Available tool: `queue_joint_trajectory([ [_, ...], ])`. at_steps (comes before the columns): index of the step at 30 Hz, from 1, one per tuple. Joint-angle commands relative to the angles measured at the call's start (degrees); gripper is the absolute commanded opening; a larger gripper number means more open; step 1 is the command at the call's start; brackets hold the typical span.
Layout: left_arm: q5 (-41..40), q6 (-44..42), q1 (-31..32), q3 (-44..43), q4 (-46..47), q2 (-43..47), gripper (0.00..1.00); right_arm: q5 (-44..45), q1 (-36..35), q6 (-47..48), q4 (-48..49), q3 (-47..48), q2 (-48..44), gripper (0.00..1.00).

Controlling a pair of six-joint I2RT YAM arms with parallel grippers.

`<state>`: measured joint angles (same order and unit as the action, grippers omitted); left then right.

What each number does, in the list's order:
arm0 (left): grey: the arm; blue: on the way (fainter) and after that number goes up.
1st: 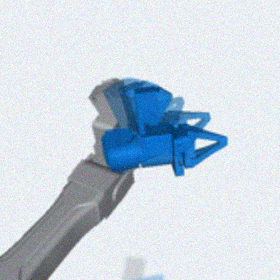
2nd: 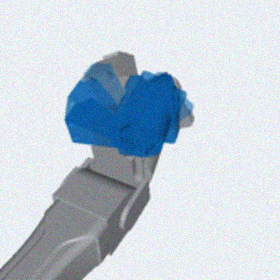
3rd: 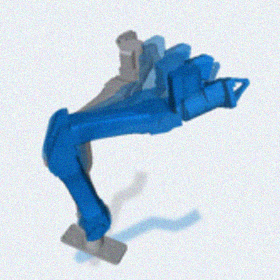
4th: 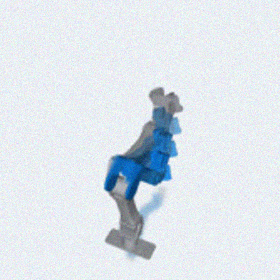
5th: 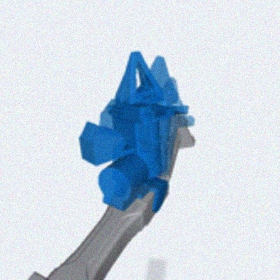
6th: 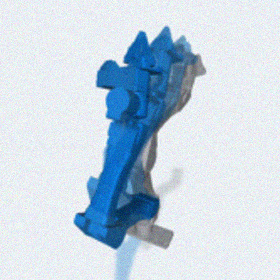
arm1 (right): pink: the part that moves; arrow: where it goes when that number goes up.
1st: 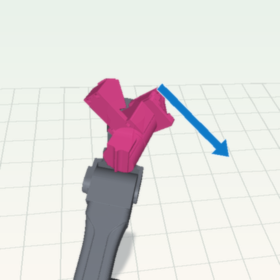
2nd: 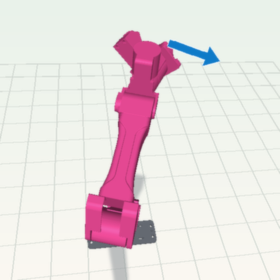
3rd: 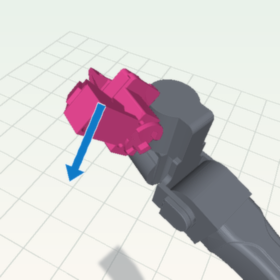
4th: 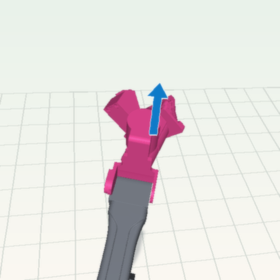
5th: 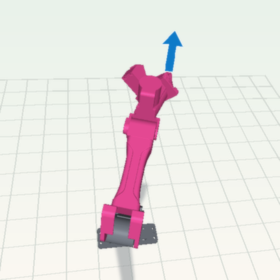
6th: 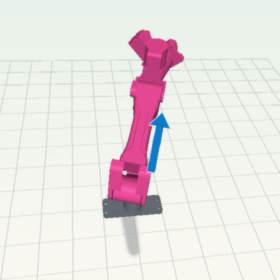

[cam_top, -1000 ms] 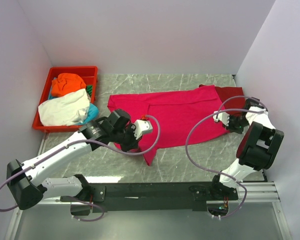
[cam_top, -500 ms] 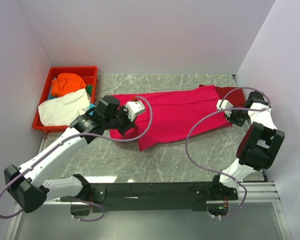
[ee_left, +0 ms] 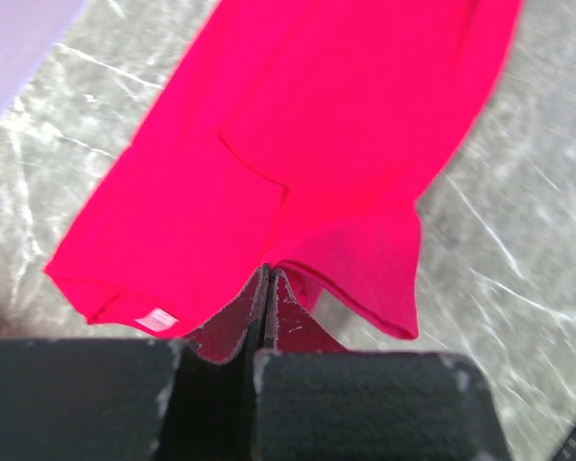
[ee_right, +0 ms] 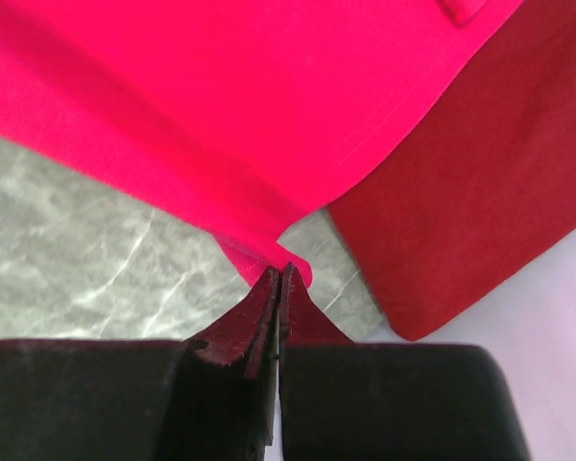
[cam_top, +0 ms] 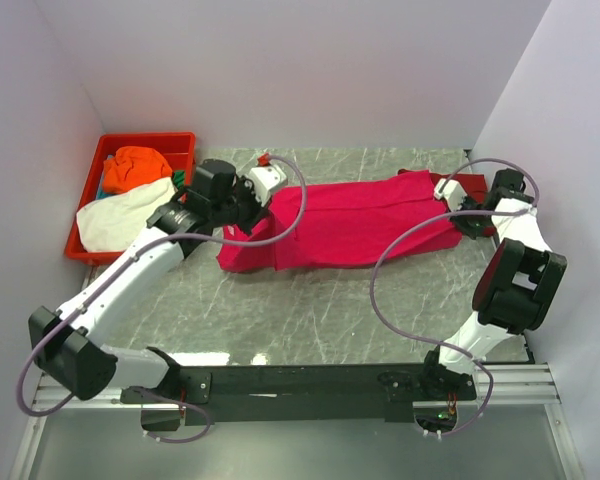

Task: Fold and stack the t-shirts
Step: Fold the tshirt

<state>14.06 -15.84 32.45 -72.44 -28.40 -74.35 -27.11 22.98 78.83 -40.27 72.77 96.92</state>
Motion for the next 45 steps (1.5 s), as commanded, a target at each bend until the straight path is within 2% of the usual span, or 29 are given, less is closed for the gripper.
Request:
queue_joint_trajectory([
  [1,0.26,-1.92,-2.2,-4.28,3.44,-2.29,0.01,-0.92,-1.1,-5.43,4.32,3.16,0.81,0.0],
  [9,0.26,-3.41,-5.46,-9.28,3.79,-8.18,0.0,0.39,-4.0,-12.81,10.29,3.95,3.44,0.0],
  [20,-1.49,-4.91,-8.54,-14.04,0.63,-17.05,0.0,3.82,-6.63,-19.58,12.67,9.49,9.77,0.0],
  [28,-2.46,-4.56,-10.21,-11.84,1.68,-16.62,0.0,6.81,-7.34,-21.61,14.08,11.16,12.06,0.0],
  [45,-1.23,-4.29,-11.53,-13.25,0.72,-18.55,0.0,10.76,-8.48,-25.21,15.05,14.41,16.19,0.0],
])
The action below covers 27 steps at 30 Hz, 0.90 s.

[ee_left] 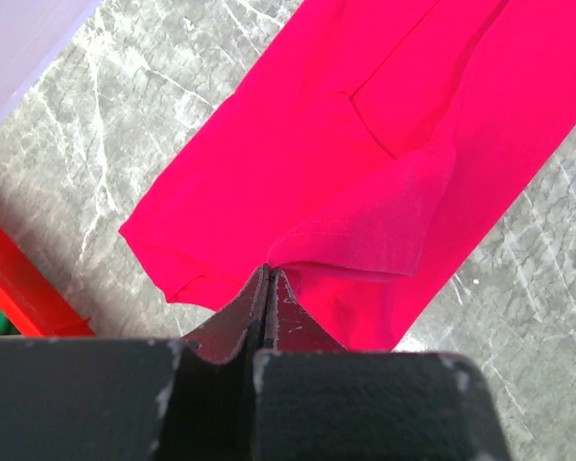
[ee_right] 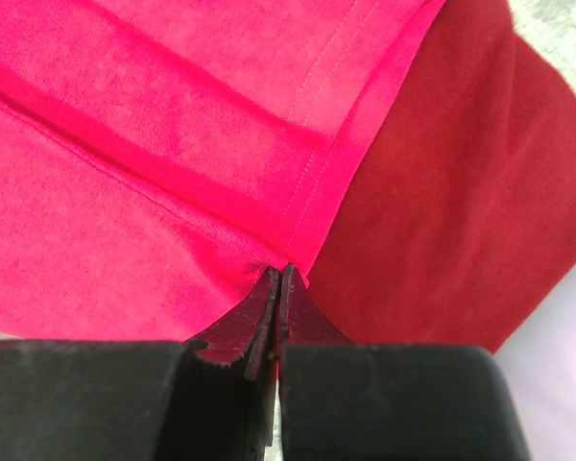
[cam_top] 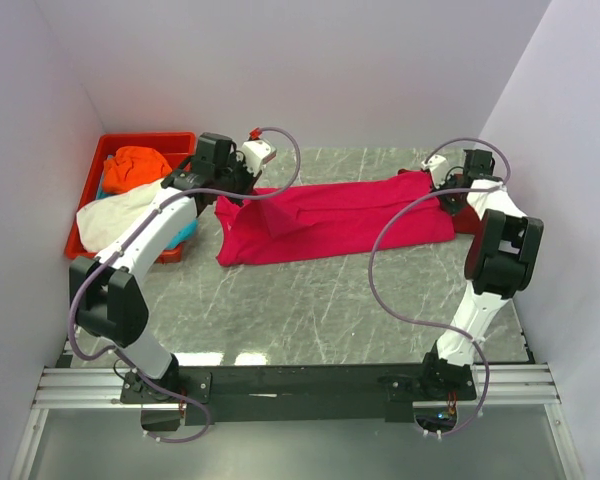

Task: Fold and stack the t-shirts
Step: Fold the tshirt

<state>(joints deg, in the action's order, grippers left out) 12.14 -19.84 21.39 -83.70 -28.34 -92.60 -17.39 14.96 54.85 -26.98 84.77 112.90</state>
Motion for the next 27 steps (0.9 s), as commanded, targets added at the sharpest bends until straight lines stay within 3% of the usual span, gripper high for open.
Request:
queue_joint_trajectory([
  [1,0.69,-0.2,-0.47,-2.08,0.65,-0.48,0.0,1.13,-0.55,-1.32,1.84,2.5,0.3,0.0],
  [9,-0.36,-0.2,-0.91,-2.61,0.56,-1.62,0.0,2.18,-1.51,-2.55,2.2,3.73,1.09,0.0],
  [12,-0.28,-0.29,-1.26,-3.48,0.74,-3.28,0.0,3.58,-1.69,-3.96,3.24,4.0,1.18,0.09],
  [13,-0.28,-0.38,-1.35,-3.83,0.83,-3.81,0.0,4.2,-1.69,-5.53,3.77,4.0,1.09,0.24],
  [19,-1.24,-0.73,-1.96,-10.6,-0.75,-10.48,0.0,5.61,-1.69,-9.5,8.0,1.28,-3.29,0.44],
  [27,-5.19,0.32,-3.1,-17.54,0.29,-20.6,0.0,2.1,-1.69,-10.64,9.4,-5.65,-10.85,0.49],
])
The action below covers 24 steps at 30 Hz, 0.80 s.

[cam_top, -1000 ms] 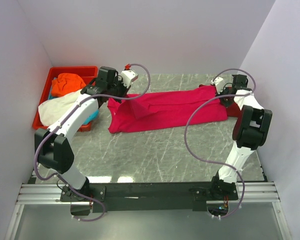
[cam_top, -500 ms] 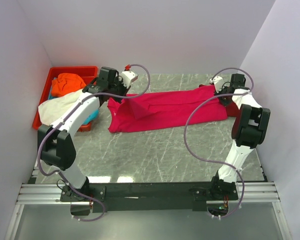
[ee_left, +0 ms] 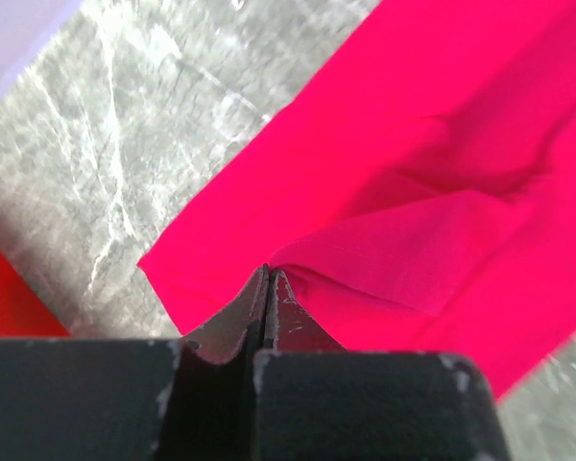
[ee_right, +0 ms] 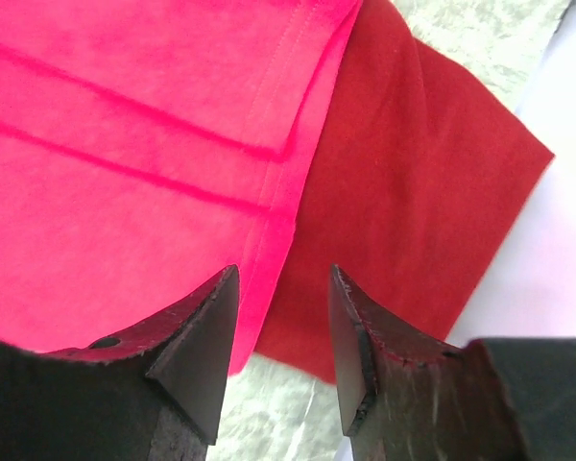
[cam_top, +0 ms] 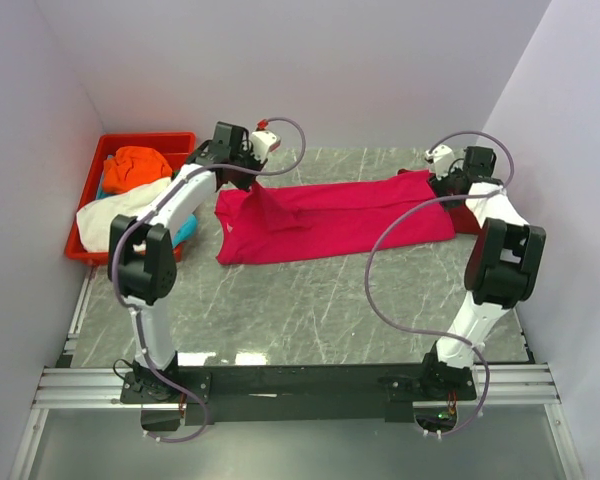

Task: Fold and stack the t-shirts
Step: Fold the tshirt

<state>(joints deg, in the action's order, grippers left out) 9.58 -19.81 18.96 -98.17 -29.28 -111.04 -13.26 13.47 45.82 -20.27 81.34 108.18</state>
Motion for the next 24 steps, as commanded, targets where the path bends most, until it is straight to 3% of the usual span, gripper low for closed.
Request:
queue_joint_trajectory([
  [1,-3.77,0.91,-0.77,-3.43,2.81,-4.25,0.0,-2.47,-0.29,-1.96,2.61,-3.02,-7.88,0.5],
  [4,-9.4,4.51,-1.29,-4.48,7.28,-8.2,0.04,-3.35,-1.08,-1.88,2.34,-7.24,-12.01,0.51],
  [5,-11.15,5.39,-1.38,-5.27,8.26,-9.09,0.09,-3.62,-1.6,-1.79,2.95,-8.73,-13.33,0.51],
  [6,-14.47,7.49,-1.47,-6.15,8.88,-10.49,0.37,-4.23,-2.04,-1.7,3.22,-11.79,-14.65,0.51],
  [8,-16.95,9.26,-1.47,-9.91,7.58,-11.04,0.53,-5.54,-2.84,-1.26,2.96,-14.62,-18.26,0.52],
  [10,-20.21,12.77,-1.56,-10.99,7.65,-8.41,0.63,-9.66,-4.07,0.22,1.74,-17.61,-21.33,0.53],
  [11,-20.57,13.48,-1.56,-9.42,9.83,-6.4,0.76,-11.95,-4.33,1.36,-0.62,-18.66,-22.21,0.53],
  [14,-21.62,17.6,-1.56,-1.35,13.97,5.1,0.99,-22.31,-6.35,10.31,-10.26,-18.76,-23.54,0.54],
  [17,-18.74,26.47,-1.73,9.87,15.56,18.46,1.0,-28.39,-9.78,23.58,-17.58,-19.81,-24.59,0.55],
  [19,-15.23,33.86,-2.26,16.57,15.66,28.39,0.99,-29.54,-13.19,28.35,-17.7,-22.27,-25.82,0.61],
  [22,-8.98,40.37,-2.61,34.29,16.7,40.53,0.99,-26.22,-20.31,23.72,-12.53,-23.95,-25.74,0.63],
  [24,-5.29,43.0,-2.61,40.75,17.67,48.33,0.97,-19.02,-28.13,14.09,-5.85,-21.94,-24.26,0.63],
])
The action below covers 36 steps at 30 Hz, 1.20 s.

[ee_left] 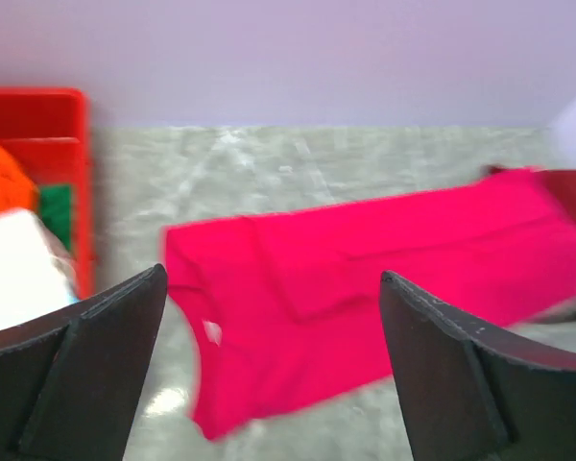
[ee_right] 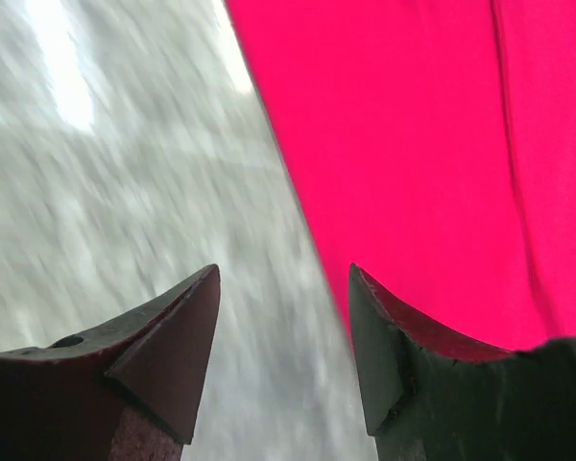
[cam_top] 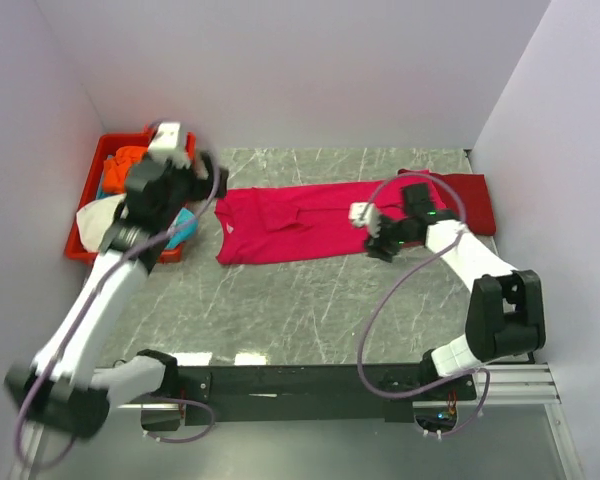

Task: Fold and stack the t-shirts
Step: Fold the tshirt

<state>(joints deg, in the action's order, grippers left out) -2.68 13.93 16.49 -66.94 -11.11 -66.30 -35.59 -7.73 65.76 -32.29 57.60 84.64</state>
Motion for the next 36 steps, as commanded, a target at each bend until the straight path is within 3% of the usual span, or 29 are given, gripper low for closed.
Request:
queue_joint_trajectory([
  [1,7.59,9.18,-0.14,14.33,-0.84,5.9,0.95,5.17,-9.91,-8.25,7.06,3.46,2.25,0.62],
  [6,4.01,4.36,-0.23,22.8,-4.7,20.3,0.91,20.96,-25.02,-24.14,10.32,20.24,14.56,0.56],
  [9,0.07,1.72,-0.23,26.67,-5.85,27.51,0.91,27.29,-30.39,-28.29,8.48,30.7,23.71,0.53],
  [13,-3.47,1.01,-0.23,29.76,-5.5,33.25,0.95,34.0,-33.84,-30.77,6.28,41.43,35.57,0.53],
  [17,-4.79,0.31,-0.23,29.23,-4.71,34.05,0.95,35.15,-34.64,-32.97,2.42,52.67,43.05,0.53],
  [36,-2.6,0.04,-0.23,28.7,-4.71,33.69,0.94,37.61,-36.57,-33.76,0.3,58.41,52.2,0.52],
])
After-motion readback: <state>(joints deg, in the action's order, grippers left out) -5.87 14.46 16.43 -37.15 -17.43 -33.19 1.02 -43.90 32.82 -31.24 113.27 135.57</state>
